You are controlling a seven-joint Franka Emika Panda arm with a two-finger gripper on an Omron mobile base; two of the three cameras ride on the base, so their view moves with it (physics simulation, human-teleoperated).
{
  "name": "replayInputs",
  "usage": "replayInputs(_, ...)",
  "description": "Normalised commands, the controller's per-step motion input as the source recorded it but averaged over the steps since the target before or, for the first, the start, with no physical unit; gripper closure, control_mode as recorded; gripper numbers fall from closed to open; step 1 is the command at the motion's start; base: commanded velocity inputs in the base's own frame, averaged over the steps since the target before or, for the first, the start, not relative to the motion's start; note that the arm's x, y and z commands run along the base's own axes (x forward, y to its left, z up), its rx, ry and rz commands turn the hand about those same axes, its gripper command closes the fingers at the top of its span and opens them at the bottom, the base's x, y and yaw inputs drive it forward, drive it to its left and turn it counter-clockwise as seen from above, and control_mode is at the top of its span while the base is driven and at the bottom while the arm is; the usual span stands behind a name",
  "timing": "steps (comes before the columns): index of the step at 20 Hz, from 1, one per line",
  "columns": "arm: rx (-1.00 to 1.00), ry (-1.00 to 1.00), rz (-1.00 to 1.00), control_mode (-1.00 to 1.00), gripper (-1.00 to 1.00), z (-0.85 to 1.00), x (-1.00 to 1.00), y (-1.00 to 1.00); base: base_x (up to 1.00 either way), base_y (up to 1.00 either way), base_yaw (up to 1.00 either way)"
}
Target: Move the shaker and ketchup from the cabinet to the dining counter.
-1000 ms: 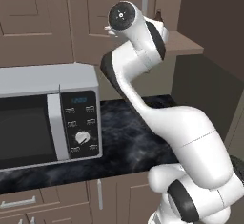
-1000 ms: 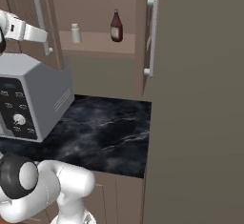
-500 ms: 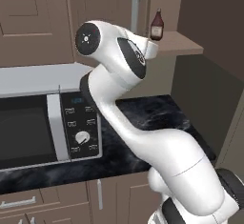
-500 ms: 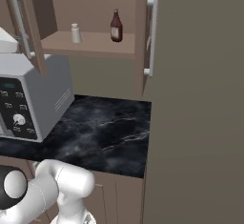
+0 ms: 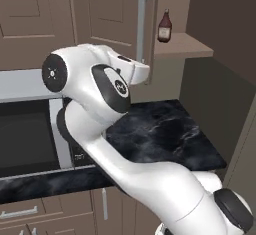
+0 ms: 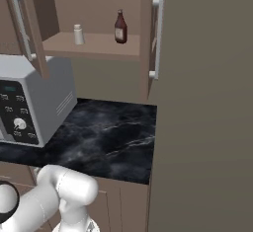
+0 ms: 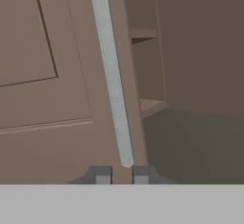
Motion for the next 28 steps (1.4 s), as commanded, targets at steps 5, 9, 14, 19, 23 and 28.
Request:
replayInputs(5, 0.06, -0.08, 0.00, -1.00, -1.00, -0.09, -0.20, -0.14, 0.00, 0.00, 0.00)
replayInputs(9, 0.11, -0.07, 0.03, -1.00, -1.00, -0.14, 0.00, -0.58, 0.00, 0.00, 0.00)
replayInputs(14, 0.24, -0.01, 0.07, -1.00, -1.00, -0.04, 0.05, -0.96, 0.00, 0.00, 0.00)
replayInputs(19, 0.28, 0.00, 0.06, -1.00, -1.00, 0.00, 0.00, -0.87, 0.00, 0.00, 0.00)
replayInputs(23, 0.36, 0.00, 0.12, -1.00, -1.00, 0.00, 0.04, -0.58, 0.00, 0.00, 0.00)
replayInputs(28, 0.40, 0.00, 0.20, -1.00, -1.00, 0.00, 0.26, -0.27, 0.00, 0.00, 0.00)
